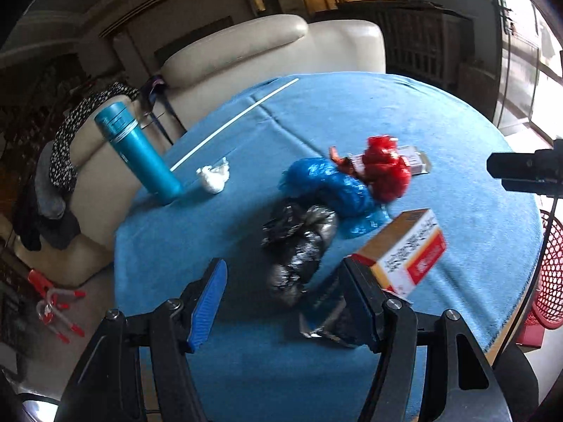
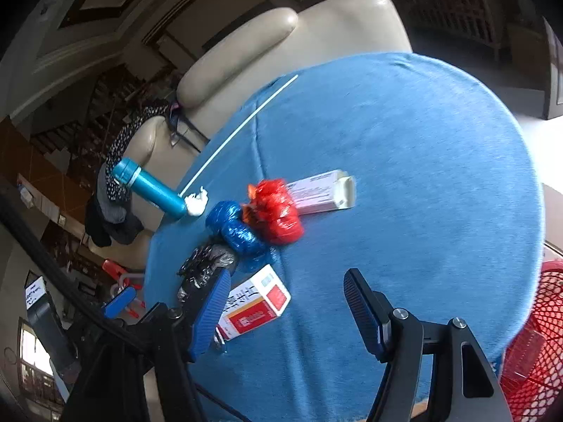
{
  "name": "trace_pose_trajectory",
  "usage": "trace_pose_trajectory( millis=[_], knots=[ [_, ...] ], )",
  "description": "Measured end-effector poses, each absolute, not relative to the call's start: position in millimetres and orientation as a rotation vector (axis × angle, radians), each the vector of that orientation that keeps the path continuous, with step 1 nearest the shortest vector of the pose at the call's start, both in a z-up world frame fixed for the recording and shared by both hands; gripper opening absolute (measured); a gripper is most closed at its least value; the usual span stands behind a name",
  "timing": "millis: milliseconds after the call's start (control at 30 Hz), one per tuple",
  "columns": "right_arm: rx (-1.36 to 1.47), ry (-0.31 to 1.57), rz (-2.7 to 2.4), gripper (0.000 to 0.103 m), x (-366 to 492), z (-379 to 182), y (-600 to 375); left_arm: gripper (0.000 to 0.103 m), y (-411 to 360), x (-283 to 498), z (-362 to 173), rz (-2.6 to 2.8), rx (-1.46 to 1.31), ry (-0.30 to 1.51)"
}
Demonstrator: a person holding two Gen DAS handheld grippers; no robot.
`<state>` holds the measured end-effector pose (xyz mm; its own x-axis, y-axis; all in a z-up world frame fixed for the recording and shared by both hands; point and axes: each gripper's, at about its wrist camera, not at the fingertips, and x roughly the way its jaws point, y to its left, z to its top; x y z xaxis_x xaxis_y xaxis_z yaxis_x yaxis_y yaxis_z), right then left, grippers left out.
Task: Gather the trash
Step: 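Grasp the orange medicine box with the right tool while the left tool reaches the blue packet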
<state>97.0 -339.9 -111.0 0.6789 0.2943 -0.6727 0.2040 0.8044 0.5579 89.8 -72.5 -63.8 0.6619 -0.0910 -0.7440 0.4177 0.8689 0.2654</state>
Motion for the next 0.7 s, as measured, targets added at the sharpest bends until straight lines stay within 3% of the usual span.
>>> trace_pose_trajectory(
  millis=[700],
  knots=[
    [0.793,1.037,0.107,0.07,138.0,-156.0,-288.2,0.067,-18.9,121.4,-97.4,-0.285,0.342,0.917]
  ],
)
